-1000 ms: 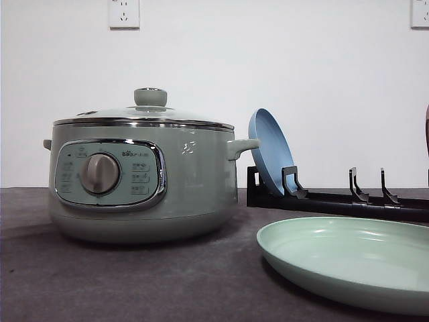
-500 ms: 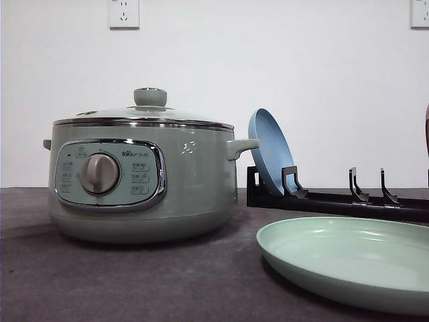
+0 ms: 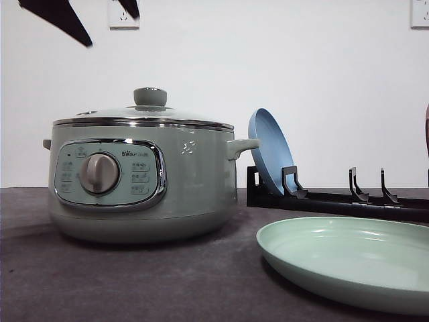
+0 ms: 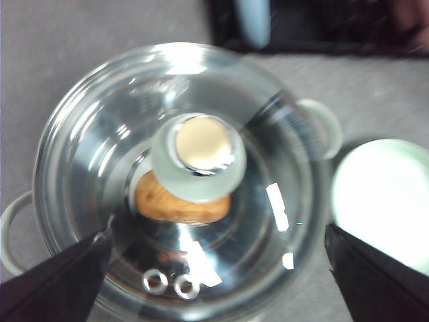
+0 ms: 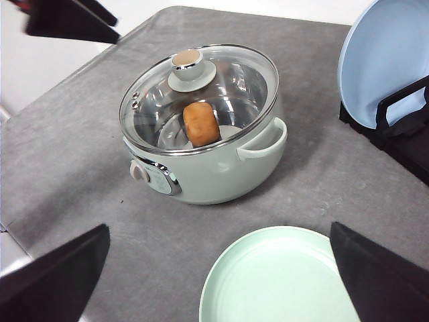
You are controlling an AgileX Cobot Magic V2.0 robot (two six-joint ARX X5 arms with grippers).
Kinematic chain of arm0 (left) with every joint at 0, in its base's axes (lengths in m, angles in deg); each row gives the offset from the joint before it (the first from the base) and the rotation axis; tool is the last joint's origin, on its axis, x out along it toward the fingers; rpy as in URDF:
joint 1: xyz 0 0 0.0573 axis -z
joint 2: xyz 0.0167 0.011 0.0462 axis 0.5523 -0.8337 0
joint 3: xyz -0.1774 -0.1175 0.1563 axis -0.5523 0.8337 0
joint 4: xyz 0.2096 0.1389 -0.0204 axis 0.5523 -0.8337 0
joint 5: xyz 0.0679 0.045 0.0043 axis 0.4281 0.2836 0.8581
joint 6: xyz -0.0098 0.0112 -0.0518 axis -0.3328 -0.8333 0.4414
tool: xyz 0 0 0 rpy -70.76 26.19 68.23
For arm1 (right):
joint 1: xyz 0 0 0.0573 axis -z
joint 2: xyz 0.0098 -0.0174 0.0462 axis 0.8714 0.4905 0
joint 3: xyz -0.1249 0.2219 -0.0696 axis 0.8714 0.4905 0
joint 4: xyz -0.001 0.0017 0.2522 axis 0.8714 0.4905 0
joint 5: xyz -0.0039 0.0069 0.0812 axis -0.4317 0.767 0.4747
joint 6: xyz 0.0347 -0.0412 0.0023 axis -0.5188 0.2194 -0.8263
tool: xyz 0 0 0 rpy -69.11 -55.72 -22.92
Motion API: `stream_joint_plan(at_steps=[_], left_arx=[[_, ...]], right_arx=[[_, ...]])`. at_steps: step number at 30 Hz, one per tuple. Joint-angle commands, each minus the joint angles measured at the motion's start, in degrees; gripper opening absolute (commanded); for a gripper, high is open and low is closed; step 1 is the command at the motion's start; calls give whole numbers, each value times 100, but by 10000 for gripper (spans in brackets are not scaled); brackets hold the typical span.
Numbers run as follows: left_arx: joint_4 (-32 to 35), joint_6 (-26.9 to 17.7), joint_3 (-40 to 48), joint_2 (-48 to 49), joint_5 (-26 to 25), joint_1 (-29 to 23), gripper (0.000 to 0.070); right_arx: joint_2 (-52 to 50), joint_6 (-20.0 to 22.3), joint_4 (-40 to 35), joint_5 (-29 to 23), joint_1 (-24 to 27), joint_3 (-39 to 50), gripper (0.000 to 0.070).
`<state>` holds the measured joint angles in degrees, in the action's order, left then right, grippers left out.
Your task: Transfer potato from steamer to green plate
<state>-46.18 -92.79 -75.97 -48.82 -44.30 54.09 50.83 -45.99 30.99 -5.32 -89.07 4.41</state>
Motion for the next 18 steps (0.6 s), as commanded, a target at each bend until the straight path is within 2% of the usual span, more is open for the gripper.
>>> stream_joint_plan(at_steps=[1,5,10,18], left_arx=[[-56,-28,-269,-264,60,61,635],[-17,-28,-453,-688,141,125,635],[251,-49,-507,-1053,541,271,635],[734,-50,-507,-1445,547,432,634]], right_arx=[[25,-37,-53,-3,-31,-39,664],[28,-35,-55,-6,-31,-39,664],[28,-35,-55,-11,-31,-39,664],[28,-37,-52,-7,-31,-39,664]])
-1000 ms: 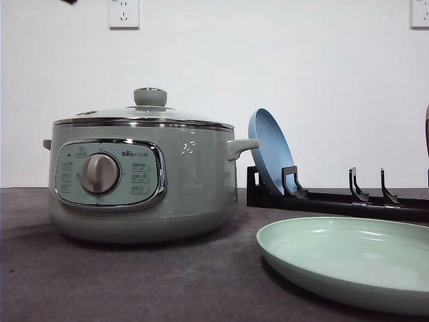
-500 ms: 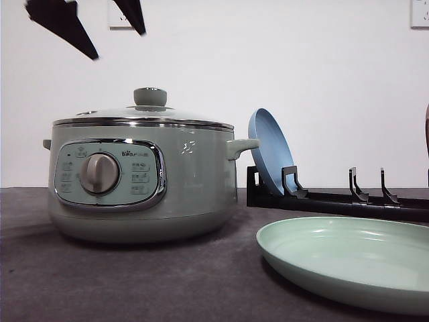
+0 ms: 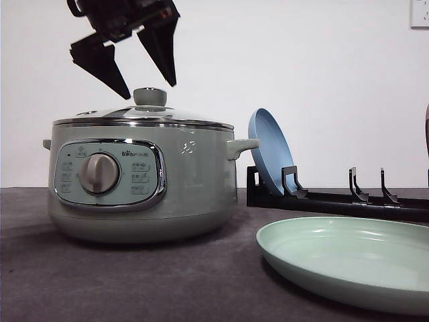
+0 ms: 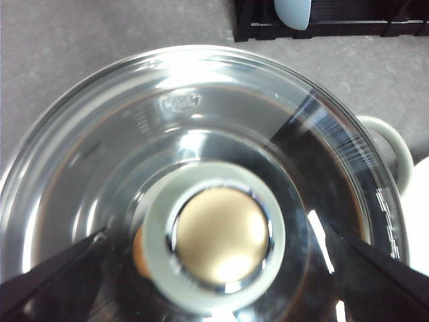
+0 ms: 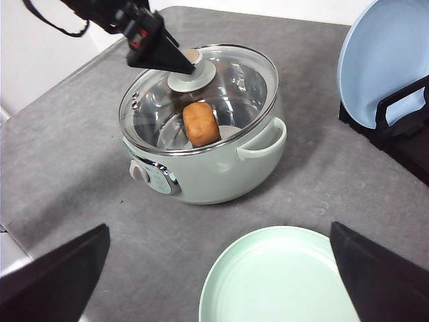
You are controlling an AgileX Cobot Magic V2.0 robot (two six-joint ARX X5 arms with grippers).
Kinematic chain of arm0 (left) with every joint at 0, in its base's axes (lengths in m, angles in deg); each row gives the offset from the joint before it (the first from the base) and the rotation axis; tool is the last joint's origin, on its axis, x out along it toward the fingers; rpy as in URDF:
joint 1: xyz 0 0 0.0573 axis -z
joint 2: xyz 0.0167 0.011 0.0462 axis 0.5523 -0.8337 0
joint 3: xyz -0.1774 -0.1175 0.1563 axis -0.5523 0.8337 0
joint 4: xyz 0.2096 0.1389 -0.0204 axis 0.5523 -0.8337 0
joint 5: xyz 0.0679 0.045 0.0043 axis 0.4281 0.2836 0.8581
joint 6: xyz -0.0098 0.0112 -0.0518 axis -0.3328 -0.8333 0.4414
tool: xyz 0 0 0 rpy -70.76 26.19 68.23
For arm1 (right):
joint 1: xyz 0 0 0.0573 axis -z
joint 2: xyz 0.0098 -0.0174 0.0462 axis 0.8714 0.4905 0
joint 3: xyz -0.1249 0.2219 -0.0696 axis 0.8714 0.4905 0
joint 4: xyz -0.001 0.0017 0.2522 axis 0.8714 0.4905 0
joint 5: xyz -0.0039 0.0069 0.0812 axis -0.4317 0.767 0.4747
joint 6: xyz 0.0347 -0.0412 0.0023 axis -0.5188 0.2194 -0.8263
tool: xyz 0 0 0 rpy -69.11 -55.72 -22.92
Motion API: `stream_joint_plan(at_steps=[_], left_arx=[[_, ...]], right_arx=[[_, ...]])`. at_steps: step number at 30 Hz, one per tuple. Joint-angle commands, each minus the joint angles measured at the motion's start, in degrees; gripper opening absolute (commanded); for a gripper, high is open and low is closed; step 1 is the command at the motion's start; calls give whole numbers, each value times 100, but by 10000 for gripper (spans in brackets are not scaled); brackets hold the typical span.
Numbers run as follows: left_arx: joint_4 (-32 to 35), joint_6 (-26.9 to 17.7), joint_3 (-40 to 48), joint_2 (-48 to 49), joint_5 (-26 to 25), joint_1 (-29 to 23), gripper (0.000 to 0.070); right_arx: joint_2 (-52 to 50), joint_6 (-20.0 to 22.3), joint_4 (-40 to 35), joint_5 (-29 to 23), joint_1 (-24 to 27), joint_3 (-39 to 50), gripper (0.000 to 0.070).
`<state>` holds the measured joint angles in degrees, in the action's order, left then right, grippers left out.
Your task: Transfer potato from steamer to green plate
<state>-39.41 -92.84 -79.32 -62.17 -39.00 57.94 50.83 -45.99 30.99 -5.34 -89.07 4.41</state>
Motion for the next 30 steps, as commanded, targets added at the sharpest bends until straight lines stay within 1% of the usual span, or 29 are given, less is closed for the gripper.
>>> stream_joint_plan(at_steps=[1,8,13,16,17,20,21,22,25,26,27,30], left_arx=[[69,-46,-173,-131,17,61,634],[97,-48,-173,-247,39,84,619],[89,-51,-173,-296,39,84,541],[92,-50,-173,-298,39,84,537],[86,-49,-173,-299,39,84,515],[18,-46,-173,-302,39,84,398],[-7,-47,-173,-302,39,84,372],[-28,-48,-173,-302,39,84,355],[-40,-48,-173,-302,39,84,342],[-39,-48,-173,-304,39,84,327],[-39,-48,-173,-303,39,84,287],[-18,-48,-173,-304,39,84,116]], right_arx=[[28,-37,-52,-4,-31,-39,664],[28,-39,-52,-4,-31,-38,664],[28,-39,-52,-2,-31,-39,664],[28,-42,-52,-2,-31,-39,664],[28,-42,-52,-2,-31,-39,664],[28,-43,-52,-1,-31,-39,664],[28,-45,-52,1,-31,-38,664],[28,-46,-52,2,-31,-37,664],[28,-48,-52,2,-31,-39,664],[28,-53,-51,2,-31,-39,664],[28,-57,-51,2,-31,-39,664],[28,-61,-51,2,-31,-39,664]])
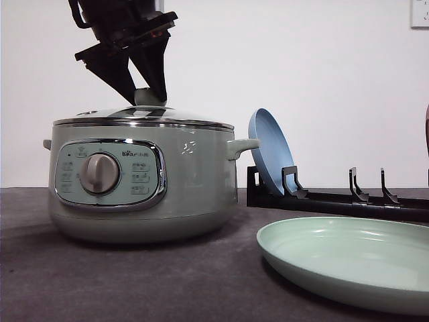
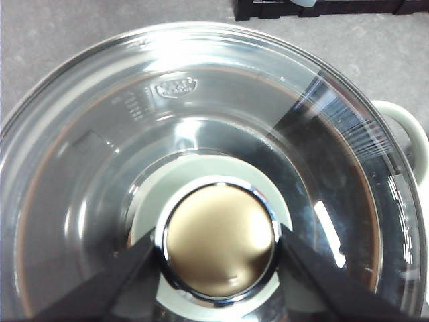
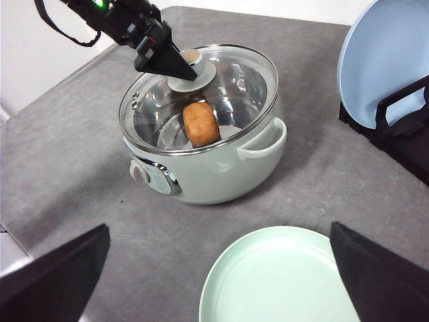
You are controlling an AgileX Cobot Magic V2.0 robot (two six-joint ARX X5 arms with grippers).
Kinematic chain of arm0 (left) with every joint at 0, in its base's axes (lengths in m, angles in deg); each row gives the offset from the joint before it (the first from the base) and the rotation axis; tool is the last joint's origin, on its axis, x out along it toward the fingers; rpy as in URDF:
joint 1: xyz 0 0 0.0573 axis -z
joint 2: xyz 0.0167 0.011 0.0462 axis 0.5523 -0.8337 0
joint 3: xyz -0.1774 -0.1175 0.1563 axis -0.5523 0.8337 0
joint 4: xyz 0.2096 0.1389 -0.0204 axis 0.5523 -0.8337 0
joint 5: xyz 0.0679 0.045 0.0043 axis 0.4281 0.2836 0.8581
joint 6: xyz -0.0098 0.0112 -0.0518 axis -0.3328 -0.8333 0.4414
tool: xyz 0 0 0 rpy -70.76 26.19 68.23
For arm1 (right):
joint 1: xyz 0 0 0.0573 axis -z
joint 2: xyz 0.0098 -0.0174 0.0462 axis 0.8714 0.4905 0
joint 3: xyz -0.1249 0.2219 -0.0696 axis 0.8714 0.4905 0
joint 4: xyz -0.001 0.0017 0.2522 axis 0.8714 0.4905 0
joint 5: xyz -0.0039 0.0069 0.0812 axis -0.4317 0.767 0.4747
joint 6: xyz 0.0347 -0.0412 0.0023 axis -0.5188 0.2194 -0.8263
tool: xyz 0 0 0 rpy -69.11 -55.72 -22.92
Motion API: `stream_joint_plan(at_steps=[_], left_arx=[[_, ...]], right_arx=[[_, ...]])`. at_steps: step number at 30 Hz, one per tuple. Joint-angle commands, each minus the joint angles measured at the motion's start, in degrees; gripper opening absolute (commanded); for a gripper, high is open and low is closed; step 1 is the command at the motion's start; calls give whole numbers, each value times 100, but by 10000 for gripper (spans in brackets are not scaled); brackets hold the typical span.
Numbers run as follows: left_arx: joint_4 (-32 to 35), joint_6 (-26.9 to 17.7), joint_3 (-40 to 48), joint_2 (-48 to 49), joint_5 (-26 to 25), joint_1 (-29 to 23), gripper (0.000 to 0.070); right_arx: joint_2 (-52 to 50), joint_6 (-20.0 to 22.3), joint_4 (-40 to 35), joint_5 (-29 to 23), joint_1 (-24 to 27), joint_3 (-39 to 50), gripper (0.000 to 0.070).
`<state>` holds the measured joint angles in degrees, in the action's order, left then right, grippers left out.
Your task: Transfer potato from steamer to green plate
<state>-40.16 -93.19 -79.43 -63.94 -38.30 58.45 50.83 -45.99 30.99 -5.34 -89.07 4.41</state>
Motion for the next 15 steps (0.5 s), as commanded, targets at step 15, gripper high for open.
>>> stream_joint_plan(at_steps=[15], left_arx=[[153,-9,-213,26,-31,33,10]], right_arx=[[28,-63,-52,2,-31,-38,664]])
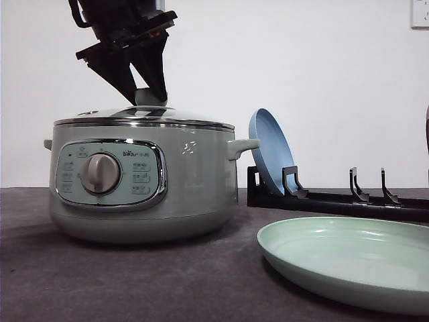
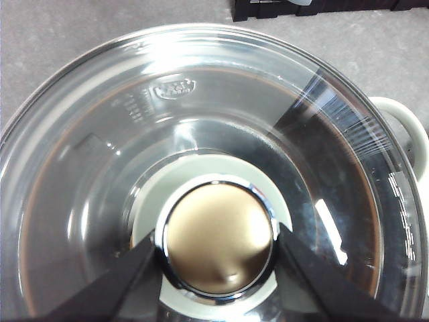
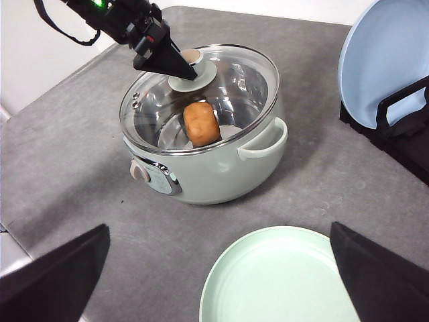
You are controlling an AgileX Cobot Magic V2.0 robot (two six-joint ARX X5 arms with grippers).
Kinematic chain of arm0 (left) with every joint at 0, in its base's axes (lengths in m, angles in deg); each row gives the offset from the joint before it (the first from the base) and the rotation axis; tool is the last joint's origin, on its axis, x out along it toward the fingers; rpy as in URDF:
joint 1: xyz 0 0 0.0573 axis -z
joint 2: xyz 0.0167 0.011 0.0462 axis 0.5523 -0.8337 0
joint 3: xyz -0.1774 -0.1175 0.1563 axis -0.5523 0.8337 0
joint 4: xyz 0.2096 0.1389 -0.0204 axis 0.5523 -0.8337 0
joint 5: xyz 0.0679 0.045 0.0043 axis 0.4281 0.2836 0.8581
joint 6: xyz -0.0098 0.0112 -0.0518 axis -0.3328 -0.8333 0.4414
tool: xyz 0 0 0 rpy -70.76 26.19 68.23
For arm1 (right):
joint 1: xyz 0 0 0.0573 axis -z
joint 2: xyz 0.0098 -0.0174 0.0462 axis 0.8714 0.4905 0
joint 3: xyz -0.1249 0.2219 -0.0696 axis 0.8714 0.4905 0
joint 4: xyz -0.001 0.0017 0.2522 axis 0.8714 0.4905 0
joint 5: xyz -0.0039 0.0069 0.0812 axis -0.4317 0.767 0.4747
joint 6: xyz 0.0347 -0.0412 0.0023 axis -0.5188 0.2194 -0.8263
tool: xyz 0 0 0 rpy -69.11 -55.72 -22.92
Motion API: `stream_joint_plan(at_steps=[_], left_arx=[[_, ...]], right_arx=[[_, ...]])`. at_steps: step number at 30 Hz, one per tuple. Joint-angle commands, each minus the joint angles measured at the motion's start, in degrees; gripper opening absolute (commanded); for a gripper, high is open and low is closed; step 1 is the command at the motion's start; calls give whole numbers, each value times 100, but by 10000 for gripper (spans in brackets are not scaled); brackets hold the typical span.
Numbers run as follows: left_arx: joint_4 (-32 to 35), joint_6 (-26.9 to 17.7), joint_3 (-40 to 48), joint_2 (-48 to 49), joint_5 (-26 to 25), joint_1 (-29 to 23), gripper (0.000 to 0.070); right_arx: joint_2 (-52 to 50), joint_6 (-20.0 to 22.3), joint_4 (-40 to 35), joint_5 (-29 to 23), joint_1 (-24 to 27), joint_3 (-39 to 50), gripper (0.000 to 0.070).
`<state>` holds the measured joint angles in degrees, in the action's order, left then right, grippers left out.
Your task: Transfer potato from steamer to green plate
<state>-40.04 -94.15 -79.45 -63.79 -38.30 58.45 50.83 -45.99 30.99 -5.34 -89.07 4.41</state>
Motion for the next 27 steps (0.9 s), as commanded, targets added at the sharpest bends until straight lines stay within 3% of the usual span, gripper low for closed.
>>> stream_joint_plan(at_steps=[1,27], left_arx=[[121,85,-244,46,-31,33,10],[-227,105,-374,1599,171,21,10]], right_arx=[[28,-63,-50,2,-31,-37,664],[28,-61,-50,0,-31,-39,664]])
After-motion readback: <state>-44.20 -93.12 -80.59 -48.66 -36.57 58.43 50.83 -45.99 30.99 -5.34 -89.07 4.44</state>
